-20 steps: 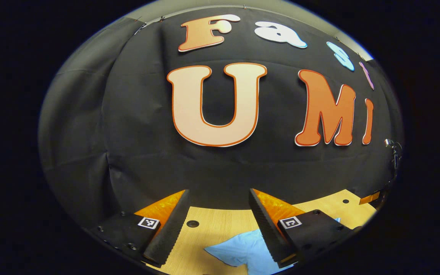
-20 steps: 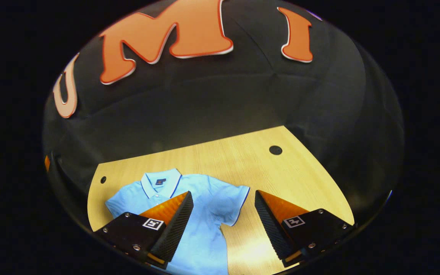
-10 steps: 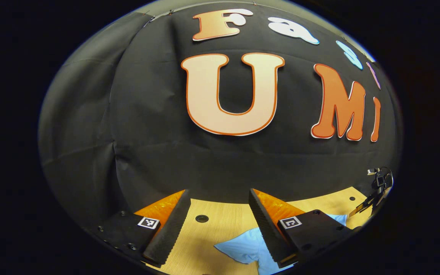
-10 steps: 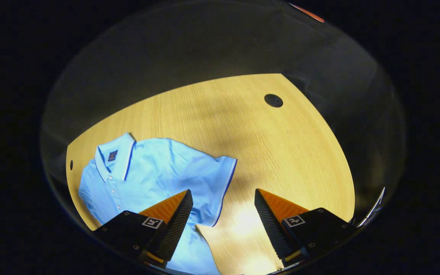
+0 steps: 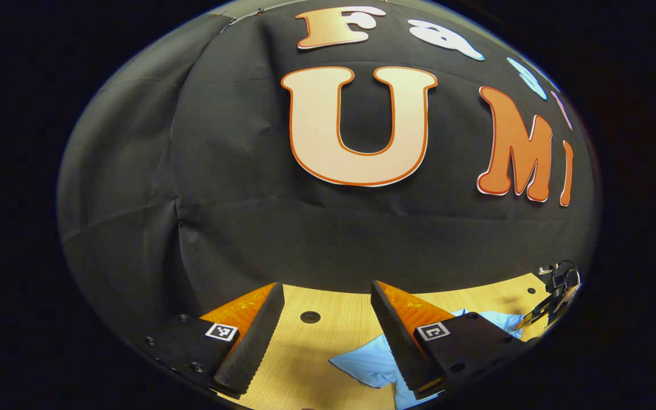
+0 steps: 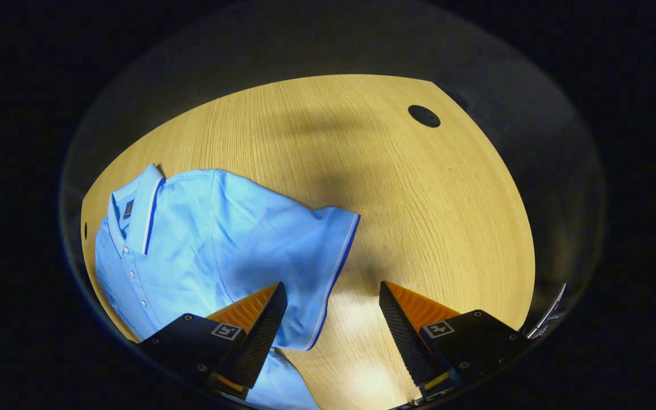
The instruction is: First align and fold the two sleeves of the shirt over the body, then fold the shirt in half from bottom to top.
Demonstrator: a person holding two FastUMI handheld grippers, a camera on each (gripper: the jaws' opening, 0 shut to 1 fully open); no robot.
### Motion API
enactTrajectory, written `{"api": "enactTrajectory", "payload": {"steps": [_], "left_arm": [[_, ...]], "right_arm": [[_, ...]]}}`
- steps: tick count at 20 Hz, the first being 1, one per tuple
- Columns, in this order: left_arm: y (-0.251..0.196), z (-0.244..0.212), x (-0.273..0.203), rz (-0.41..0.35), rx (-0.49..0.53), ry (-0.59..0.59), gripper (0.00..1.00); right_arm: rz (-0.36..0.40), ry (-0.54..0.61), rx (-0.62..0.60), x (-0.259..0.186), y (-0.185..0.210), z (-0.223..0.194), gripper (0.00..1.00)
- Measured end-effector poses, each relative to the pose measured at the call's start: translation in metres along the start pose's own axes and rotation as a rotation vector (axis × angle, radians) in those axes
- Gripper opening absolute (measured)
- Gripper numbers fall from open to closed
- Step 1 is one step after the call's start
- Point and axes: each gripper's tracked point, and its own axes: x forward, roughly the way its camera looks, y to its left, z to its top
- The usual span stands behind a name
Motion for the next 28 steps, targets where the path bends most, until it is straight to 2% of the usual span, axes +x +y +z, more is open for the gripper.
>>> {"api": "enactTrajectory", "payload": {"steps": [1, 2, 3, 5, 6, 7, 9, 10, 12, 14, 16, 21, 28], "left_arm": [[0.001, -0.003, -0.001, 0.003, -0.003, 0.005, 0.99], [0.003, -0.004, 0.0, 0.007, -0.009, 0.009, 0.98], [0.005, -0.006, 0.0, 0.01, -0.016, 0.013, 0.98], [0.007, -0.01, 0.0, 0.01, -0.029, 0.023, 0.98], [0.007, -0.011, -0.001, 0.01, -0.031, 0.028, 0.98], [0.008, -0.011, -0.002, 0.012, -0.03, 0.028, 0.99], [0.009, -0.011, -0.004, 0.015, -0.026, 0.028, 0.98], [0.009, -0.011, -0.006, 0.014, -0.026, 0.032, 0.98], [0.008, -0.011, -0.01, 0.011, -0.019, 0.033, 0.98], [0.01, -0.012, -0.015, 0.017, 0.009, 0.033, 0.98], [0.017, -0.008, -0.021, 0.031, 0.035, 0.025, 0.98], [0.022, -0.007, -0.035, 0.02, 0.023, 0.016, 0.98], [0.039, -0.004, -0.048, 0.005, 0.018, 0.007, 0.97]], "right_arm": [[0.0, -0.005, 0.013, 0.0, 0.0, 0.001, 1.0], [0.003, -0.006, 0.02, 0.001, 0.0, 0.003, 0.94], [0.012, 0.001, 0.028, 0.0, 0.002, 0.001, 0.94], [0.038, 0.014, 0.055, 0.0, 0.007, 0.0, 0.87], [0.038, 0.01, 0.061, 0.003, 0.009, 0.0, 0.75], [0.039, 0.008, 0.059, 0.002, 0.011, -0.001, 0.7], [0.048, -0.001, 0.042, 0.001, 0.012, 0.001, 0.5], [0.054, -0.007, 0.037, 0.0, 0.013, 0.003, 0.29], [0.065, -0.015, 0.039, 0.001, 0.015, 0.004, 0.12], [0.079, -0.014, 0.044, -0.002, 0.018, 0.002, 0.04], [0.071, -0.054, 0.021, -0.01, 0.018, 0.006, 0.02], [0.116, -0.164, -0.023, -0.055, 0.037, 0.021, 0.02], [0.192, -0.231, -0.084, -0.105, 0.092, 0.014, 0.01]]}}
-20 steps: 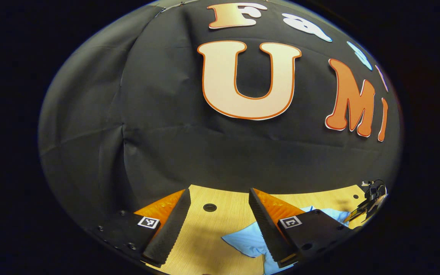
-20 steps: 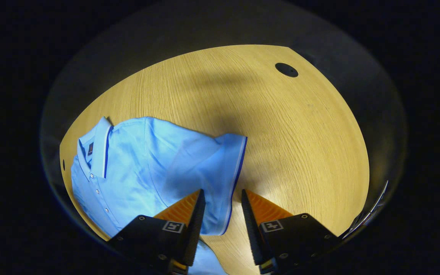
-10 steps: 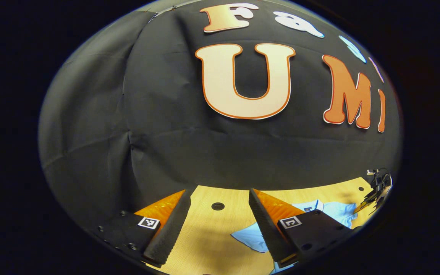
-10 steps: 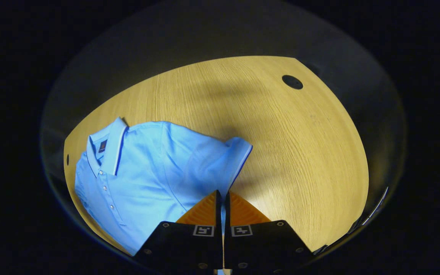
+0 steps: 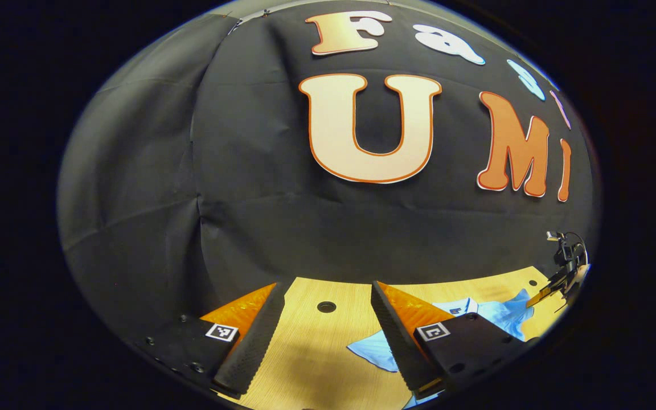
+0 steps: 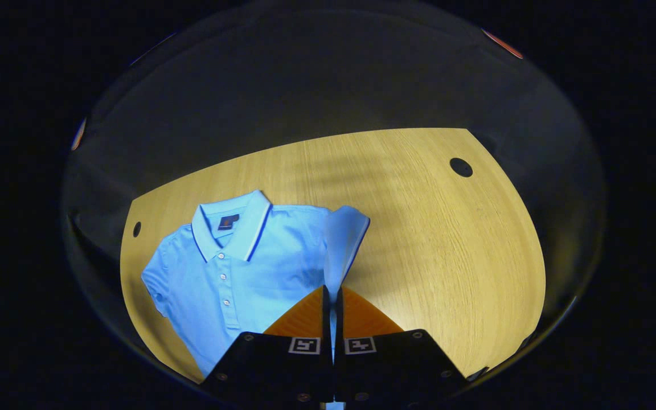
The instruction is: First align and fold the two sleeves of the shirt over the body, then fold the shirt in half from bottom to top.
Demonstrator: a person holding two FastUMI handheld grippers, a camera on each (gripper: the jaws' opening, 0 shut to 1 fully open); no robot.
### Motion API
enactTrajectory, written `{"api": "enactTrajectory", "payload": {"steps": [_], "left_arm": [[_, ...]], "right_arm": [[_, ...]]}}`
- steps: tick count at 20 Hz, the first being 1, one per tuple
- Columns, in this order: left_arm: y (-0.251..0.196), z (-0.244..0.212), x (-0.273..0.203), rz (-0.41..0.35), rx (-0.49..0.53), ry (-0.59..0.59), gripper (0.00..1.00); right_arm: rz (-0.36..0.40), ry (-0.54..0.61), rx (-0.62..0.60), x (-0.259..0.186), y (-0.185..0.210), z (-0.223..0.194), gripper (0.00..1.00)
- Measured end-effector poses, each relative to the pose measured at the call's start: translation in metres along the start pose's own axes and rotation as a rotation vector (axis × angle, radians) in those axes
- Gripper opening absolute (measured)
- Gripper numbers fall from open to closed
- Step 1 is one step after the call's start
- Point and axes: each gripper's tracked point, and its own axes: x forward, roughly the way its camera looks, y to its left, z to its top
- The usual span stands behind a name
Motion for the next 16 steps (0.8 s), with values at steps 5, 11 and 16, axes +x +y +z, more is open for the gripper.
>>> {"api": "enactTrajectory", "payload": {"steps": [5, 11, 16], "left_arm": [[0.018, -0.003, -0.002, 0.003, -0.003, 0.009, 0.98], [0.035, -0.009, -0.007, 0.009, -0.005, 0.029, 0.98], [0.043, -0.01, -0.009, 0.026, 0.007, 0.041, 0.98]], "right_arm": [[0.084, -0.012, -0.052, -0.012, 0.07, -0.006, 0.01], [0.209, 0.021, -0.104, -0.006, 0.15, -0.03, 0.03], [0.278, 0.023, -0.148, -0.005, 0.185, -0.046, 0.57]]}}
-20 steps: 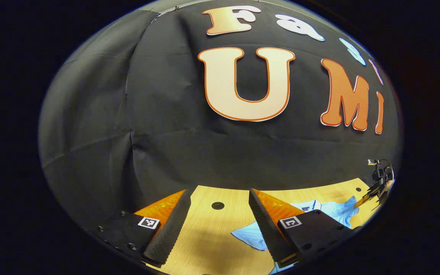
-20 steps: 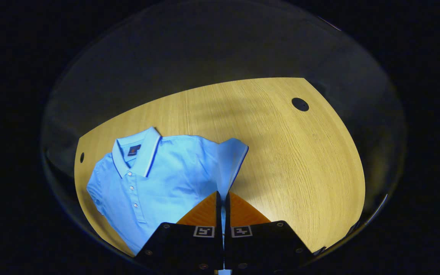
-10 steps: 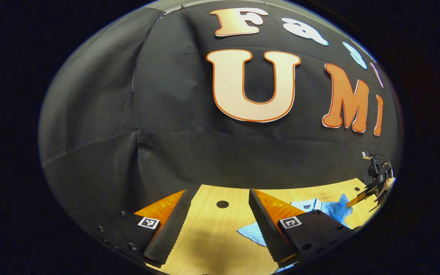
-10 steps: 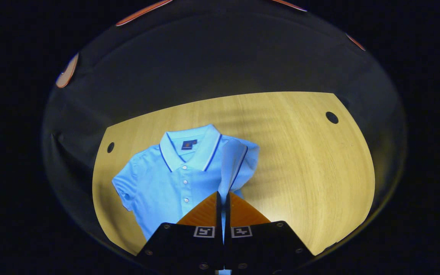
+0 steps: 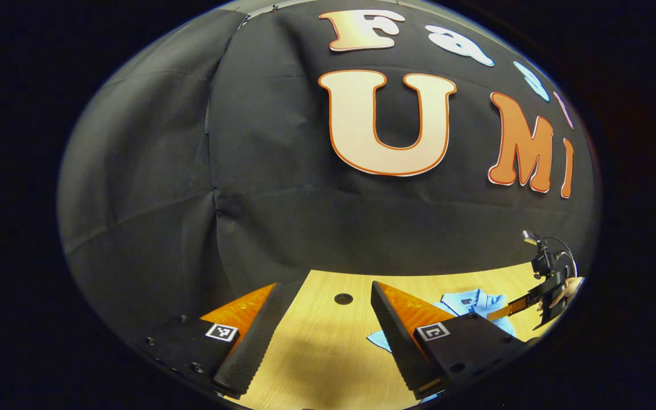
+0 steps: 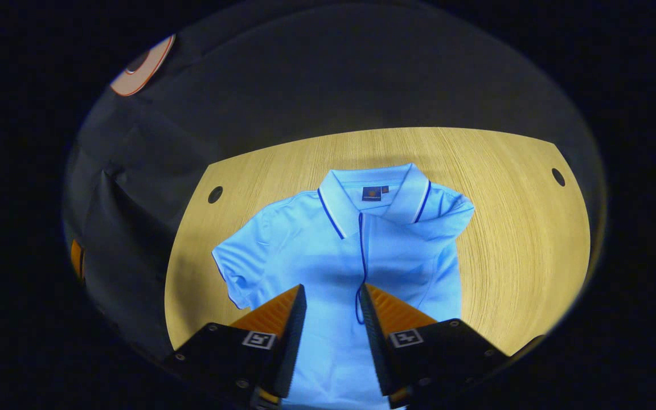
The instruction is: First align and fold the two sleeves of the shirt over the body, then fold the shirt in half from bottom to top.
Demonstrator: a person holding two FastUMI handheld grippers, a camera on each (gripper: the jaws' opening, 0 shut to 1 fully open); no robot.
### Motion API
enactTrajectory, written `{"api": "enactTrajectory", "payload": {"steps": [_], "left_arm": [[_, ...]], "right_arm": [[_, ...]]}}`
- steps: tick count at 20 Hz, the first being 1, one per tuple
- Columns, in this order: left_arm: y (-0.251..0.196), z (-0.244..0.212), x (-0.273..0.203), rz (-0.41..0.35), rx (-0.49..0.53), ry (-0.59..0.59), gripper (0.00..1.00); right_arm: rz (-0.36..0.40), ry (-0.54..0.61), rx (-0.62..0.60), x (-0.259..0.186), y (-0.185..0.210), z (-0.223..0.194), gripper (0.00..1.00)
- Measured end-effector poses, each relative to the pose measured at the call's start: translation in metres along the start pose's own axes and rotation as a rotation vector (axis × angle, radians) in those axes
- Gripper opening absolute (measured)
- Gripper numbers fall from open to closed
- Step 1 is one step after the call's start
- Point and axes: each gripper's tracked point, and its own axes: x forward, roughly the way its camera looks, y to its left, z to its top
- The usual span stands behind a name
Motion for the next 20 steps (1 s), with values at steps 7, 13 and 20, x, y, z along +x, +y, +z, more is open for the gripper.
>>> {"api": "enactTrajectory", "payload": {"steps": [7, 13, 20], "left_arm": [[-0.014, -0.026, 0.006, 0.009, -0.047, 0.097, 0.98], [-0.06, -0.073, 0.027, -0.035, -0.105, 0.284, 0.98], [-0.115, -0.144, 0.072, -0.053, -0.115, 0.521, 0.99]], "right_arm": [[-0.026, -0.072, -0.021, -0.034, 0.0, 0.006, 0.99], [-0.051, -0.121, 0.009, -0.059, -0.014, 0.008, 0.99], [-0.016, -0.127, 0.063, -0.079, -0.032, -0.006, 0.99]]}}
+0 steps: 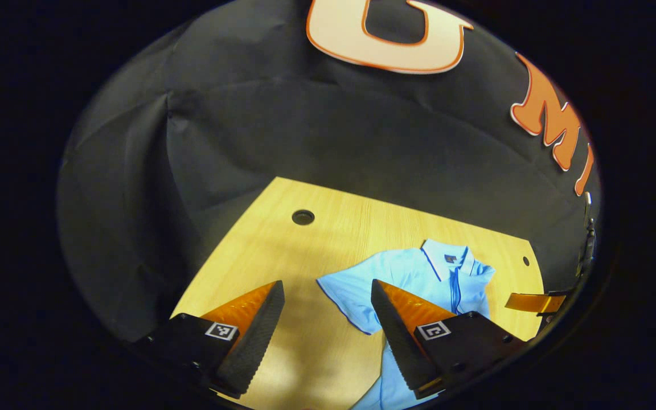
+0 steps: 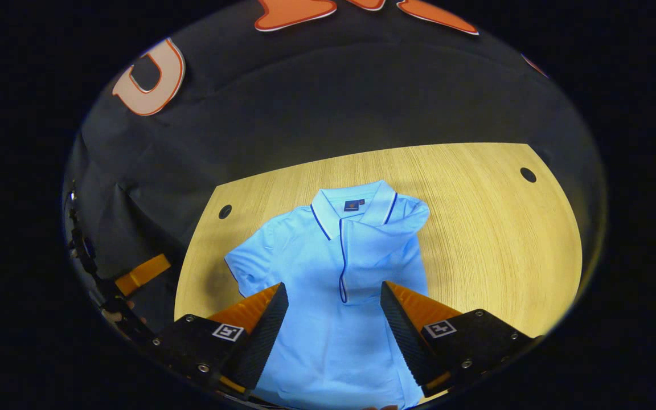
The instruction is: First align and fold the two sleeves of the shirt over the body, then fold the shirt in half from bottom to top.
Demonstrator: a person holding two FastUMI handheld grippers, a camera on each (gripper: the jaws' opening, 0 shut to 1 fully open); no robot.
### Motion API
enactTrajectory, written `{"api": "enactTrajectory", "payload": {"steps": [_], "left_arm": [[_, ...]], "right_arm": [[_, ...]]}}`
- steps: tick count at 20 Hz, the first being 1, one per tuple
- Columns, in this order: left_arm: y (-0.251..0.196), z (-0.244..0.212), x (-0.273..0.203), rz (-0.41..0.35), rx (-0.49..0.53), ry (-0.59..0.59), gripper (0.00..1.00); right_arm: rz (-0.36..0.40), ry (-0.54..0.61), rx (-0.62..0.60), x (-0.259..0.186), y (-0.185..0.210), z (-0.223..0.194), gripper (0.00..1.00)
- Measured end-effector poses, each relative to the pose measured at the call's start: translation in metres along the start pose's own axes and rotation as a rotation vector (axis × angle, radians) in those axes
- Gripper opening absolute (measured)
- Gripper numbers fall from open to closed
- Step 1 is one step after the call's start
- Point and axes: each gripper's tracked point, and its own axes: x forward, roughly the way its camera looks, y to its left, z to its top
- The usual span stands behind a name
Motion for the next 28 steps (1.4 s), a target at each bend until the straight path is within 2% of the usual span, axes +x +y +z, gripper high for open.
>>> {"api": "enactTrajectory", "payload": {"steps": [7, 11, 16, 20, 24, 27, 28], "left_arm": [[-0.013, -0.049, 0.078, 0.01, -0.045, 0.186, 1.0], [-0.006, -0.073, 0.105, 0.058, -0.039, 0.247, 0.99], [-0.009, -0.09, 0.118, 0.074, -0.028, 0.3, 1.0], [-0.009, -0.092, 0.119, 0.092, 0.02, 0.306, 0.99], [-0.013, -0.092, 0.119, 0.096, 0.06, 0.311, 0.95], [-0.022, -0.092, 0.12, 0.065, -0.012, 0.292, 0.24], [-0.023, -0.092, 0.118, 0.061, -0.013, 0.29, 0.12]], "right_arm": [[-0.045, 0.058, 0.057, 0.0, -0.044, -0.034, 0.99], [-0.06, 0.083, 0.099, 0.002, -0.064, -0.046, 0.99], [-0.065, 0.1, 0.124, 0.006, -0.077, -0.05, 0.99], [-0.047, 0.102, 0.136, 0.007, -0.078, -0.048, 0.98], [-0.032, 0.116, 0.131, 0.009, -0.074, -0.052, 0.99], [-0.035, 0.118, 0.126, 0.01, -0.076, -0.052, 0.99], [-0.036, 0.118, 0.128, 0.01, -0.075, -0.052, 0.99]]}}
